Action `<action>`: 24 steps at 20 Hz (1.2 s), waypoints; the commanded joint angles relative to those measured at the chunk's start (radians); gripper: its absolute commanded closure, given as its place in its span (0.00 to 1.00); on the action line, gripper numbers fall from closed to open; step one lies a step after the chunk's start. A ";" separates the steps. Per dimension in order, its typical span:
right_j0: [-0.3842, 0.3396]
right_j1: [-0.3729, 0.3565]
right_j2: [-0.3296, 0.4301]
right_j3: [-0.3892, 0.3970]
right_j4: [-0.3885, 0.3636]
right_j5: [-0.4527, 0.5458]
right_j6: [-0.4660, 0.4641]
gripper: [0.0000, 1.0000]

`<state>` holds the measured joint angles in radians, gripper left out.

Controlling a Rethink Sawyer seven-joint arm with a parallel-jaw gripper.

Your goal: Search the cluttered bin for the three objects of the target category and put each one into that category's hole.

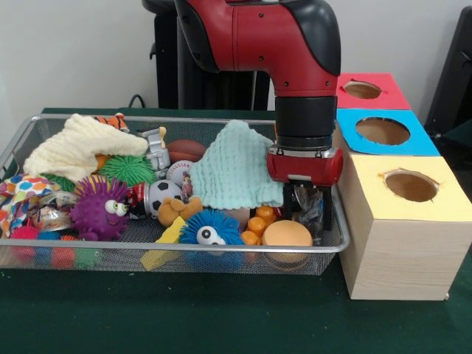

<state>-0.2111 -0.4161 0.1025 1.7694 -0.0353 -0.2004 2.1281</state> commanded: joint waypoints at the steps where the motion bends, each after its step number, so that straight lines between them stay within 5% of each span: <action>1: 0.012 0.058 0.145 -0.032 -0.035 0.035 0.103 0.00; 9: -0.009 0.037 0.154 0.009 -0.030 0.153 0.072 0.00; 24: -0.009 0.168 0.161 -0.034 0.010 0.285 0.048 0.00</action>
<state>-0.2325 -0.3721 0.1083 1.7490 -0.0339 -0.1448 2.1279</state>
